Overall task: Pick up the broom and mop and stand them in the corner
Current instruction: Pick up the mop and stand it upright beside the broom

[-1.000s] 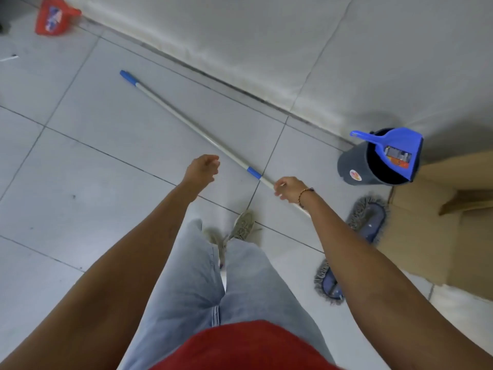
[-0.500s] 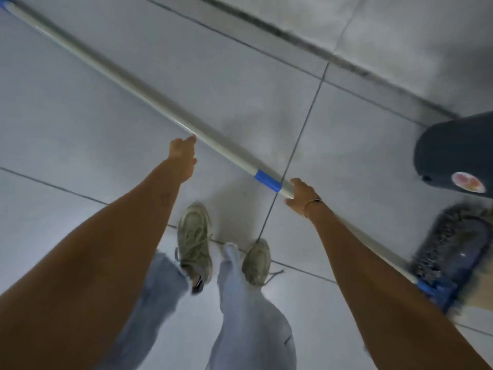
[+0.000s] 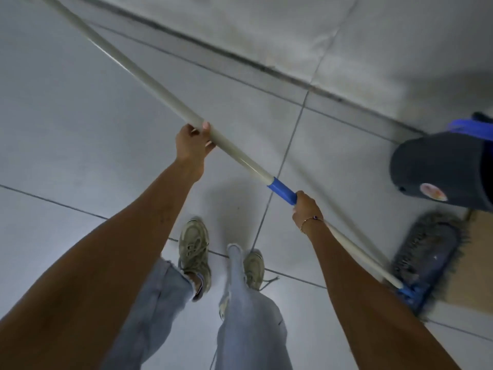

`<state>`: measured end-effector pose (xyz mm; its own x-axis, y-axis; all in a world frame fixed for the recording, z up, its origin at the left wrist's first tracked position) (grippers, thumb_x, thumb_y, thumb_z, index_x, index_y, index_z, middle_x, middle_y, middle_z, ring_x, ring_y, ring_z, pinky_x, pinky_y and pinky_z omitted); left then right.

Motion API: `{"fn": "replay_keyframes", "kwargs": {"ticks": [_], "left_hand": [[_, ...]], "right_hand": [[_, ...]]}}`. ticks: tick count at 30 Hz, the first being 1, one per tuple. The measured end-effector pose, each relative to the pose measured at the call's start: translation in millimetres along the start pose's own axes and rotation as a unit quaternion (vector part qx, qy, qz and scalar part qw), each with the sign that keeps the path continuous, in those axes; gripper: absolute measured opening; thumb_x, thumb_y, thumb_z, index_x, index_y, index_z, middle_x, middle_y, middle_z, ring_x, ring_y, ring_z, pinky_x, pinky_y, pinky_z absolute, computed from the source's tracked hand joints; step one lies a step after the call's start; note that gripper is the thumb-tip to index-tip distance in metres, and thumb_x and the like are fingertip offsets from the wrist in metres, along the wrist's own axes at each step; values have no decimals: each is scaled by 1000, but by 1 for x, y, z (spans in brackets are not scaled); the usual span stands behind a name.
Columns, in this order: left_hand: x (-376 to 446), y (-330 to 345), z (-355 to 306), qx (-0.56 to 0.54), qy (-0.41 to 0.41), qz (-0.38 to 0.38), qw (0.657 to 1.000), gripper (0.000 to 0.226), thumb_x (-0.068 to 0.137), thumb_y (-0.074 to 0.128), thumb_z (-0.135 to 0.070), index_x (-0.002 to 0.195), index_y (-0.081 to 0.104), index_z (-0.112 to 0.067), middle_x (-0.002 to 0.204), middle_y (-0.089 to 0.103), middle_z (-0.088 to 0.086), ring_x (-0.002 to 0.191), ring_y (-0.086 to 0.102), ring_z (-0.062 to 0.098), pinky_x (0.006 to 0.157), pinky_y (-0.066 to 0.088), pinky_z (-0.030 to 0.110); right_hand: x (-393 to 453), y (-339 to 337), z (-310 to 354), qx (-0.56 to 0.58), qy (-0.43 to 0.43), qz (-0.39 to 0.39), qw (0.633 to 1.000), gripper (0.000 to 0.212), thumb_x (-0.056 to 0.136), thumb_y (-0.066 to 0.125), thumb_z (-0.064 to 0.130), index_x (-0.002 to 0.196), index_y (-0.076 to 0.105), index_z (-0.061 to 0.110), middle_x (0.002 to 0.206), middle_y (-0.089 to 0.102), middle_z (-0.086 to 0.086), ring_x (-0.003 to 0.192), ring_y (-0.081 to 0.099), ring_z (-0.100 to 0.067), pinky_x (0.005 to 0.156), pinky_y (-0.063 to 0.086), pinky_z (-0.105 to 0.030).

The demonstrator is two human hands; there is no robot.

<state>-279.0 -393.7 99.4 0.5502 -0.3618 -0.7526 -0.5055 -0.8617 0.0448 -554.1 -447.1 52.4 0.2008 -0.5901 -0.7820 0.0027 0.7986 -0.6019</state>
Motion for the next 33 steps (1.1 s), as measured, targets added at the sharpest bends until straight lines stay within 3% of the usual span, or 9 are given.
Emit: {"fn": "replay_keyframes", "kwargs": {"ticks": [4, 9, 15, 17, 19, 23, 26, 29, 33], "left_hand": [[-130, 67, -115, -8, 91, 125, 988, 14, 89, 55, -3, 102, 53, -9, 96, 65, 1, 94, 65, 19, 92, 55, 36], [-290, 151, -231, 43, 212, 242, 946, 25, 80, 64, 2, 103, 57, -4, 89, 64, 6, 89, 63, 24, 89, 55, 37], [-463, 223, -320, 129, 319, 400, 850, 32, 78, 66, 1, 110, 59, 2, 88, 67, 8, 86, 65, 20, 88, 57, 35], [-503, 235, -330, 151, 338, 430, 823, 32, 77, 67, -1, 107, 61, -1, 87, 68, 5, 83, 65, 16, 83, 56, 29], [-539, 244, -335, 167, 357, 456, 798, 30, 76, 67, -2, 106, 62, -2, 86, 68, 3, 81, 65, 13, 80, 55, 24], [-598, 257, -329, 192, 375, 515, 747, 31, 77, 67, 1, 107, 61, -2, 87, 67, 4, 82, 66, 16, 87, 56, 32], [-641, 269, -314, 209, 390, 546, 712, 33, 77, 66, 3, 109, 60, -1, 92, 68, 8, 85, 66, 21, 90, 55, 36], [-684, 278, -290, 223, 393, 568, 688, 33, 78, 64, 4, 111, 60, 0, 95, 67, 9, 89, 66, 22, 94, 54, 41], [-732, 294, -250, 231, 390, 597, 661, 34, 79, 63, 4, 112, 60, -2, 94, 67, 7, 89, 66, 21, 95, 54, 42]], "right_hand": [[-93, -99, 2, 74, 26, -70, 994, 24, 84, 45, -10, 105, 50, 0, 96, 57, -21, 87, 59, -34, 73, 45, -33], [-201, -203, 7, 202, 45, -148, 967, 21, 82, 41, -12, 83, 37, 9, 66, 41, -3, 70, 41, -22, 56, 33, -27], [-324, -280, 7, 405, 75, -263, 873, 20, 89, 39, -6, 78, 40, 10, 60, 34, 1, 55, 31, -14, 46, 23, -17], [-353, -290, 5, 439, 83, -288, 847, 24, 93, 38, 1, 75, 40, 16, 61, 32, 1, 54, 29, -11, 48, 28, -15], [-383, -298, 0, 428, 94, -314, 842, 22, 93, 43, 7, 82, 39, 25, 65, 35, 6, 61, 33, -11, 62, 34, -20], [-422, -302, -21, 458, 88, -359, 808, 12, 88, 49, -4, 98, 51, 3, 82, 52, -15, 74, 45, -21, 70, 36, -31], [-452, -303, -46, 474, 86, -389, 785, 15, 85, 59, -1, 99, 54, 1, 83, 54, -12, 77, 48, -23, 67, 43, -40], [-479, -299, -75, 488, 92, -416, 761, 17, 79, 69, 7, 85, 53, 9, 68, 53, -7, 65, 49, -20, 60, 40, -29], [-512, -292, -117, 485, 77, -435, 755, 22, 76, 72, 9, 73, 51, 16, 56, 43, 8, 53, 40, -2, 42, 36, -9]]}}
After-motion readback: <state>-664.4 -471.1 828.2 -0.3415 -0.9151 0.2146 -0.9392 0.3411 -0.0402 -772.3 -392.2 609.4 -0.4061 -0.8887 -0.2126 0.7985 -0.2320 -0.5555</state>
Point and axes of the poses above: each hand's wrist, its own x-axis towards the middle knuckle, its own y-axis out of the palm, z = x × y, the point moved 2 cm from there along x, towards the middle knuckle
